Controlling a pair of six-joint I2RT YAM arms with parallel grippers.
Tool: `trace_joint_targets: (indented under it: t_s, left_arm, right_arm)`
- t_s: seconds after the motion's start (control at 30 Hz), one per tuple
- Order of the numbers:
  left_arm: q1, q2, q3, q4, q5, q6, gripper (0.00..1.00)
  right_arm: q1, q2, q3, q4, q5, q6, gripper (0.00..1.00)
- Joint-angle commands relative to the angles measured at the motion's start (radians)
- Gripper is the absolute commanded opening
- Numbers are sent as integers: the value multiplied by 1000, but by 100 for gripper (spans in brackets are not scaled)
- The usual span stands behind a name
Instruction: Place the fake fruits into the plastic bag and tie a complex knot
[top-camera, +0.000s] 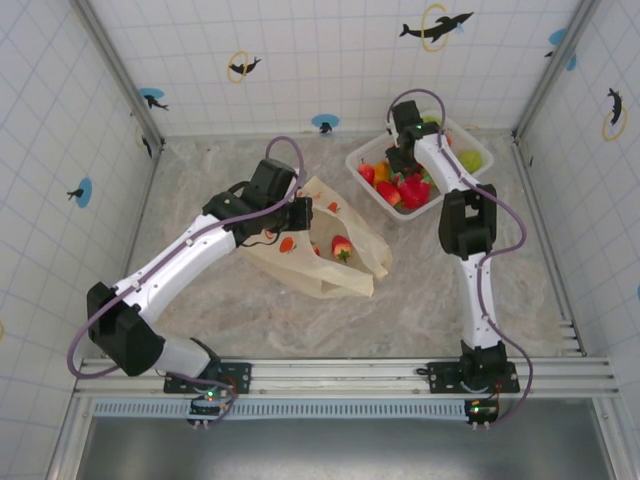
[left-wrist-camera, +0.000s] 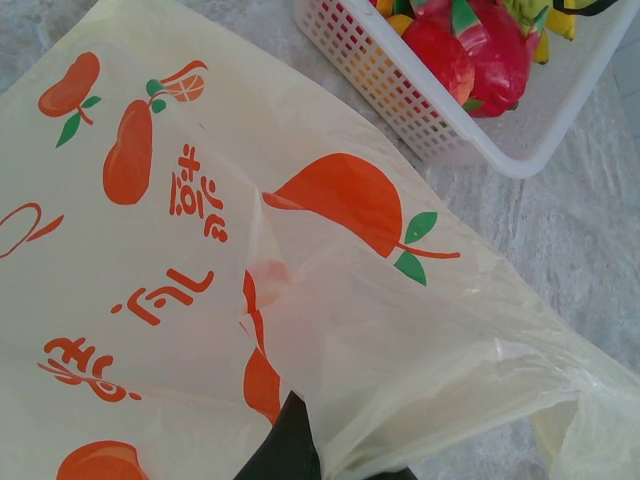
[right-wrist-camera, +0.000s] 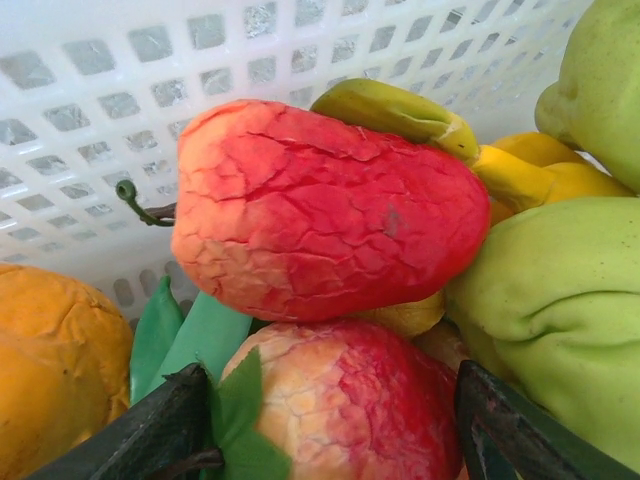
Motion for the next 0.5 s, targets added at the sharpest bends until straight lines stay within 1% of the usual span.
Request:
trace_joint_targets:
  t_s: [0.0,0.07,0.27,0.4,0.47]
  left_arm:
    - [5,13,38,-18,-14,23,0]
    - [4,16,41,-20,-14,22,0]
    - [4,15,44,-22,-16,23,0]
    - [5,16,44,-21,-16,21,0]
    - [5,14,44,-22,-15,21,0]
  right_arm:
    - [-66,13,26,-45,-149,74,66]
    - [-85,3,23,-42,-207,92,66]
    - [-89,6,24,-68,-159,51,70]
    - [-83,25,25,-87,-144,42,68]
    - [-78,28,25,-93,-142,38,64]
